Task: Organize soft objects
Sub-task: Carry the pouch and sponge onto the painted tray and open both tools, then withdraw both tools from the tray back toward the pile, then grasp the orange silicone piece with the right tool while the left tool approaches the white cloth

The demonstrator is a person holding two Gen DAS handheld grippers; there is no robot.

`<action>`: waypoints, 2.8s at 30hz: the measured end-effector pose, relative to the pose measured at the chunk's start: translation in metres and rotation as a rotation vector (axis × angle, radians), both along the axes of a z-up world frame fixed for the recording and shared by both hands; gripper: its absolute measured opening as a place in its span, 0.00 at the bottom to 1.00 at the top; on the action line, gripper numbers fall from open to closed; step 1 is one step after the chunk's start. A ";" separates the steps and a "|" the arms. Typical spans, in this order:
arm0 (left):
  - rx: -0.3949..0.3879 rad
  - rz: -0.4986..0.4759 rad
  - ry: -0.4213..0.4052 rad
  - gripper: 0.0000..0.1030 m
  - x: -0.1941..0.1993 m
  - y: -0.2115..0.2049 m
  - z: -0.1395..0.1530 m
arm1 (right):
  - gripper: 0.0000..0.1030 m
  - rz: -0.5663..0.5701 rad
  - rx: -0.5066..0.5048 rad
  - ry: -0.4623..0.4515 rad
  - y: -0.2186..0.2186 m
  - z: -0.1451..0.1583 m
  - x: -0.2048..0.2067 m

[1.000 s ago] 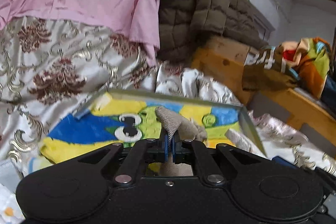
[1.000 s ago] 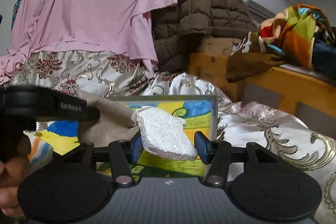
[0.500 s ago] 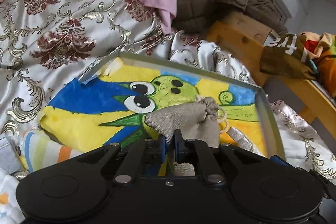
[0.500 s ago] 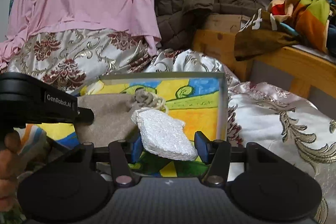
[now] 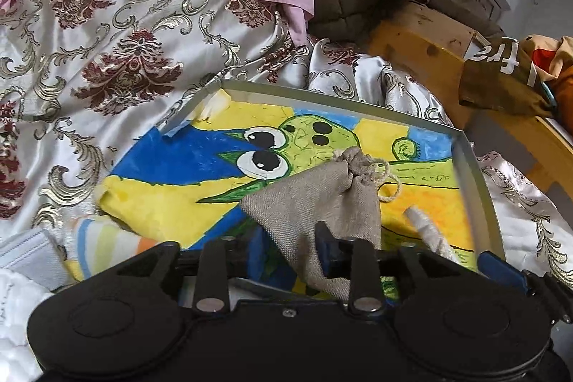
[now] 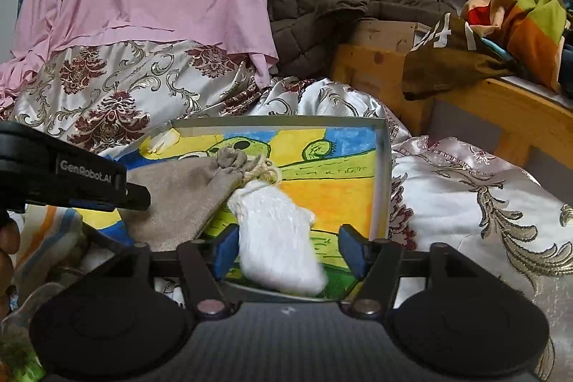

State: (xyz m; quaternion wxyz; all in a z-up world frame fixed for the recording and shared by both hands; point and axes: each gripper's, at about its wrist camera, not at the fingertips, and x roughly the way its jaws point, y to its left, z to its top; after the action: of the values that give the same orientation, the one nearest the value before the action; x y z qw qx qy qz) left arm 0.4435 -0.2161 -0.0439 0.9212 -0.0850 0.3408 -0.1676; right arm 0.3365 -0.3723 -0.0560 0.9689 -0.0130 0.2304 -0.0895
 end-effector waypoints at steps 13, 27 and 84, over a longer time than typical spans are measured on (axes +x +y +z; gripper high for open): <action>0.001 -0.021 -0.038 0.69 -0.029 0.016 0.027 | 0.85 -0.019 0.053 -0.042 -0.007 0.023 -0.033; -0.053 -0.005 -0.191 0.90 -0.115 0.056 0.065 | 1.00 -0.023 0.187 -0.239 -0.016 0.061 -0.114; 0.150 -0.043 -0.249 0.99 -0.335 0.202 0.023 | 1.00 0.037 0.041 0.007 0.153 0.016 -0.322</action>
State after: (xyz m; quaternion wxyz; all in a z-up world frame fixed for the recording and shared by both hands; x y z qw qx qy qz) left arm 0.1081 -0.0140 -0.0211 0.9563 0.0127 0.2373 -0.1705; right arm 0.0143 -0.2198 -0.0396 0.9697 0.0021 0.2351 -0.0667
